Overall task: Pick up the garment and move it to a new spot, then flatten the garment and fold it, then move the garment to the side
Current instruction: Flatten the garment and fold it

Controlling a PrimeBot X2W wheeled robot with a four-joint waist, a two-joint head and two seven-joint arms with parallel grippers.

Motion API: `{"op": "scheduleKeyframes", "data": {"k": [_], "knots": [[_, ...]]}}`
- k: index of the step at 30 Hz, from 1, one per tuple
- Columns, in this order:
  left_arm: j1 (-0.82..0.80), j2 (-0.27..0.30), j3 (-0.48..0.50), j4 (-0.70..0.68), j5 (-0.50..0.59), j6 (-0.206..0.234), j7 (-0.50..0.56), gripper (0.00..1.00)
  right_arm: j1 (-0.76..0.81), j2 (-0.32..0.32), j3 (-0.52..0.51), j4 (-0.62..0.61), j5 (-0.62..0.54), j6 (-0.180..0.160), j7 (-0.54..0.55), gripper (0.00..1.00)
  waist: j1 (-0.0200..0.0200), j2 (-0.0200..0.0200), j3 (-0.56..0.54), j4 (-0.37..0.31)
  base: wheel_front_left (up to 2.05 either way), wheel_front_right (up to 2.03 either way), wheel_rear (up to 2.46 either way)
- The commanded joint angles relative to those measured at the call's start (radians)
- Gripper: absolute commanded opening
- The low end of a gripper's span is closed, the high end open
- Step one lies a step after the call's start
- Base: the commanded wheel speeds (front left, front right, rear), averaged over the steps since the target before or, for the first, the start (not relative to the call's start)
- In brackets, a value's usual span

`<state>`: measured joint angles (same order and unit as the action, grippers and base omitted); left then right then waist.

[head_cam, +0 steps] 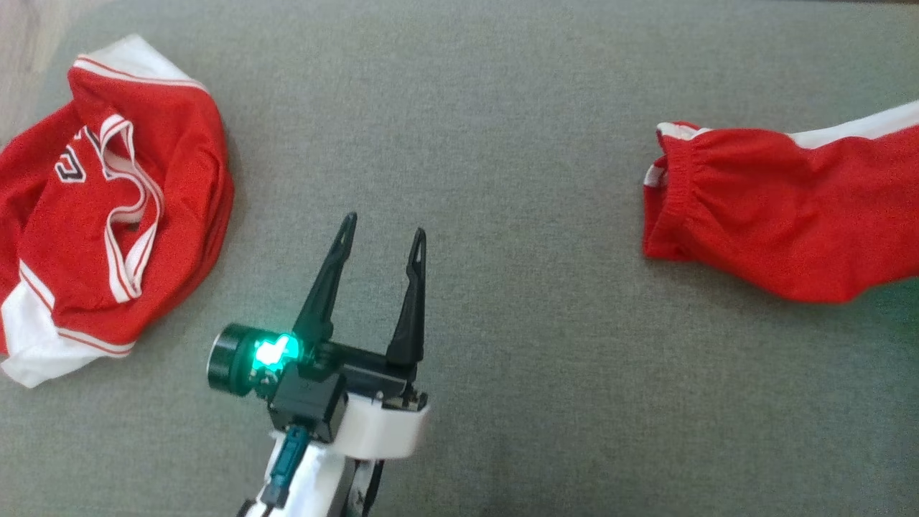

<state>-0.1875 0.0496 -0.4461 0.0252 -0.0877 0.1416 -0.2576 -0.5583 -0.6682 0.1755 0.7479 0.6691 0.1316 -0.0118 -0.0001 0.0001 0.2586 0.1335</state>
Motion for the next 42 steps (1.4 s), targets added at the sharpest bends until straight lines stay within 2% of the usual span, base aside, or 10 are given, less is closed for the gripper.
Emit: {"op": "scheduleKeyframes", "data": {"k": [1, 12, 13, 19, 20, 22, 26, 30, 38, 42], "knots": [[0.011, 0.001, 0.034, -0.023, 0.006, -0.005, -0.004, 1.0, -0.013, -0.013, 0.01, -0.064, -0.009, -0.001, -0.027, 0.0, 0.0001, -0.0001, -0.024, -0.004, 0.0, 0.0, 0.0], [0.061, 0.001, 0.034, -0.001, 0.001, -0.023, -0.004, 1.0, 0.113, 0.192, 0.051, -0.411, -0.107, -0.001, -0.038, 0.0, 0.0001, -0.0001, -0.09, 0.035, 0.0, 0.0, 0.0], [0.061, 0.001, 0.034, -0.001, 0.001, -0.023, -0.004, 1.0, 0.113, 0.192, 0.051, -0.411, -0.107, -0.001, -0.038, 0.0, 0.0001, -0.0001, -0.09, 0.035, 0.0, 0.0, 0.0], [0.069, 0.001, 0.021, -0.003, -0.011, -0.021, -0.004, 1.0, 0.184, 0.369, 0.11, -0.419, -0.185, -0.001, -0.021, 0.0, 0.0001, -0.0001, -0.085, 0.06, 0.0, 0.0, 0.0], [0.067, 0.001, 0.016, -0.002, -0.014, -0.021, -0.004, 1.0, 0.191, 0.394, 0.118, -0.4, -0.19, -0.001, -0.021, 0.18, 0.0001, -0.0001, -0.084, 0.065, 0.0, 0.0, 0.0], [0.062, 0.001, 0.008, 0.0, -0.018, -0.02, -0.004, 1.0, 0.197, 0.43, 0.131, -0.366, -0.201, -0.001, -0.032, 1.0, 0.0001, -0.0001, -0.082, 0.071, 0.0, 0.0, 0.0], [0.059, 0.001, 0.01, -0.003, -0.024, -0.013, -0.004, 1.0, 0.212, 0.467, 0.155, -0.373, -0.178, -0.001, -0.1, 1.0, 0.0001, -0.0001, -0.09, 0.075, 0.0, 0.0, 0.0], [0.08, 0.001, 0.03, -0.008, -0.031, -0.003, -0.004, 1.0, 0.266, 0.447, 0.147, -0.424, -0.168, -0.001, -0.177, 1.0, 0.0001, -0.0001, -0.124, 0.058, 0.0, 0.0, 0.0], [0.174, 0.001, 0.101, -0.032, -0.053, 0.019, -0.004, 1.0, 0.443, 0.416, 0.057, -0.498, -0.276, -0.001, -0.246, 1.0, 0.0001, -0.0001, -0.223, 0.01, 0.0, 0.0, 0.0], [0.233, 0.002, 0.142, -0.033, -0.047, 0.013, -0.004, 1.0, 0.528, 0.436, 0.017, -0.529, -0.314, -0.001, -0.249, 1.0, 0.0001, -0.0001, -0.267, -0.005, 0.0, 0.0, 0.0]]}}
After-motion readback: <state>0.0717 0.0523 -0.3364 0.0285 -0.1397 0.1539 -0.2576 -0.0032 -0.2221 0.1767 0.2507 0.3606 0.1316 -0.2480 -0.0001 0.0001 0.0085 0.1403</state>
